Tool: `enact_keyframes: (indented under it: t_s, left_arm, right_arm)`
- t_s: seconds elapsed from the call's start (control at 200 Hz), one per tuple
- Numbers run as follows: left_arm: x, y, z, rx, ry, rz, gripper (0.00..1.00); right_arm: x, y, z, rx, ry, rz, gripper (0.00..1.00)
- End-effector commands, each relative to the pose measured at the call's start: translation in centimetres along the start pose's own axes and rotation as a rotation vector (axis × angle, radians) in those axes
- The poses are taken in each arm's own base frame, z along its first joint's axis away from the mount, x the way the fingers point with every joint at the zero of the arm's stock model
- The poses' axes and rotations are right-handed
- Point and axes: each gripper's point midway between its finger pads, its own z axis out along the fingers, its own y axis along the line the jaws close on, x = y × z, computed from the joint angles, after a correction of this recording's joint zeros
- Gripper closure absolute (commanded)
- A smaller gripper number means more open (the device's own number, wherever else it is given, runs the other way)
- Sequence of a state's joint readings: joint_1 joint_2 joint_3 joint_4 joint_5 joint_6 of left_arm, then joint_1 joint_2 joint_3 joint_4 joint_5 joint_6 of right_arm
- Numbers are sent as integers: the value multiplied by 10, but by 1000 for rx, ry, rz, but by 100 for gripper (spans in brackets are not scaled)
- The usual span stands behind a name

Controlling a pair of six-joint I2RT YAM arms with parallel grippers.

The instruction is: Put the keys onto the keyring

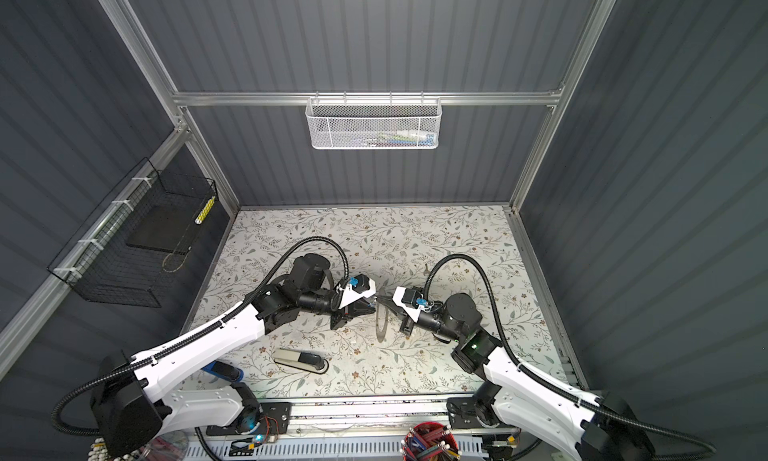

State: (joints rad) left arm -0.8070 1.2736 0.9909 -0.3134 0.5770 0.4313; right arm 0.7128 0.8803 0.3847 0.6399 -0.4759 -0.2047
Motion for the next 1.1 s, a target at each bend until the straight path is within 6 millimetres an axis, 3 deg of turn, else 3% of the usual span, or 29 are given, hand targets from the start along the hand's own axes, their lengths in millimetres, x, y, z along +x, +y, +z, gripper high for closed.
enact_keyframes:
  t_s: [0.0, 0.07, 0.14, 0.215, 0.405, 0.535, 0.66, 0.77, 0.92, 1.096]
  left_arm:
    - [-6, -16, 3, 128, -11, -18, 97]
    - [-14, -17, 3, 149, -14, -39, 84]
    - [-20, -15, -2, 136, -17, -38, 79]
    - [-22, -10, -9, 75, -21, -19, 65]
    - [-23, 4, -39, -113, -66, 33, 51]
    - [-27, 8, -55, -203, -76, 78, 50]
    - [-34, 9, -58, -214, -101, 104, 52]
    - [-42, 6, -49, -149, -125, 97, 64]
    - [-44, 7, -35, -65, -92, 69, 69]
    - [-50, 5, -36, -62, -126, 95, 73]
  right_arm:
    - [-26, -8, 1, 19, -94, -31, 100]
    - [-25, -8, 3, 13, -91, -26, 100]
    - [-23, -7, 3, 12, -86, -27, 100]
    - [-22, -8, 2, 17, -81, -30, 100]
    - [-20, -7, -2, 15, -72, -30, 100]
    - [-21, -6, -2, 7, -76, -30, 100]
    - [-23, -5, -2, -6, -85, -28, 100]
    - [-26, -3, -1, -20, -94, -20, 100]
    - [-30, 0, -2, -43, -98, -22, 100]
    - [-28, 3, -1, -55, -90, -15, 100]
